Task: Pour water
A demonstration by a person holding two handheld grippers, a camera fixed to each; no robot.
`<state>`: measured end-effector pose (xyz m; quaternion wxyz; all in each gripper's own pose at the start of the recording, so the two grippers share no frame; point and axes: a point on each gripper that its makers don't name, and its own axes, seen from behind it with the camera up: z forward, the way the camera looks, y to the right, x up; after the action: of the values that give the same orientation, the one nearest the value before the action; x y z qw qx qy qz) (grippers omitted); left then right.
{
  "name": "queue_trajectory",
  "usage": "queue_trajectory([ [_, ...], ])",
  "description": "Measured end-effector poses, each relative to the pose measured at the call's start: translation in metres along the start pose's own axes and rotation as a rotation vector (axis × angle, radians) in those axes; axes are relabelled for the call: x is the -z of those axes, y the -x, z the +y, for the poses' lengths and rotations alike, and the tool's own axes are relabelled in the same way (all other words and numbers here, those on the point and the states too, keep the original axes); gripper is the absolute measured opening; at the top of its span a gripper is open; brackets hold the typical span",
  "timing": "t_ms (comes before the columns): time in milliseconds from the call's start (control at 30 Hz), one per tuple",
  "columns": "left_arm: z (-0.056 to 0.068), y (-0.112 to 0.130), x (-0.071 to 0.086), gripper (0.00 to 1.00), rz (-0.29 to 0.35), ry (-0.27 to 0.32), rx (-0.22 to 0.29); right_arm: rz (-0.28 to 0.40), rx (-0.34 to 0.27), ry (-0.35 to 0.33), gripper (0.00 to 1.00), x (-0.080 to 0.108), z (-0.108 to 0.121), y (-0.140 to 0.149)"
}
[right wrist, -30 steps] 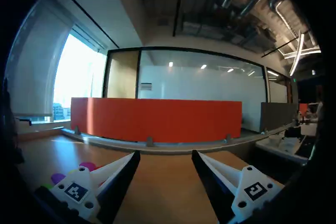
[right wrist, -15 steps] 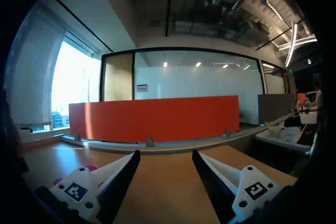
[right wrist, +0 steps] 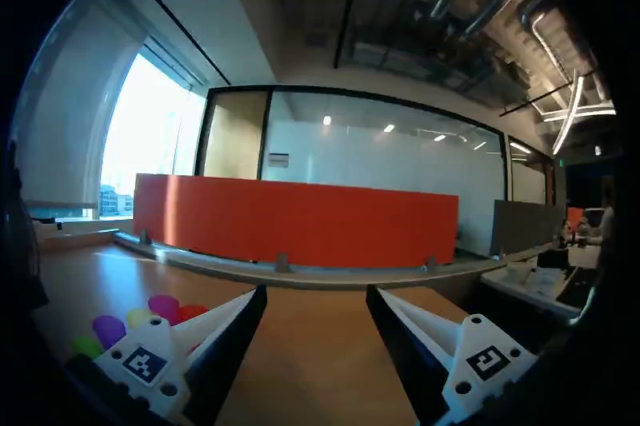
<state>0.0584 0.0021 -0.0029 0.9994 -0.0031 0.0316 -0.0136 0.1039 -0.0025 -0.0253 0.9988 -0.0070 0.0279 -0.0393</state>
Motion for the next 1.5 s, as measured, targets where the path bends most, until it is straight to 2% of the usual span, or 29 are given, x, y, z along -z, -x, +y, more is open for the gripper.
queue_trajectory([
  [133,0.000,0.005,0.001,0.86,0.006,-0.006,-0.023,-0.007,-0.006,0.009,0.96,0.000,0.002,-0.001],
  [500,-0.007,0.019,0.006,0.86,0.015,-0.043,-0.059,-0.034,-0.086,0.027,0.96,-0.003,0.010,0.004],
  [967,-0.012,0.054,0.006,0.86,-0.022,-0.043,-0.060,-0.059,-0.048,0.028,0.96,-0.007,0.003,0.007],
  [1500,-0.013,0.075,0.002,0.86,-0.042,-0.039,-0.054,-0.065,-0.027,0.024,0.96,-0.005,-0.003,0.003],
])
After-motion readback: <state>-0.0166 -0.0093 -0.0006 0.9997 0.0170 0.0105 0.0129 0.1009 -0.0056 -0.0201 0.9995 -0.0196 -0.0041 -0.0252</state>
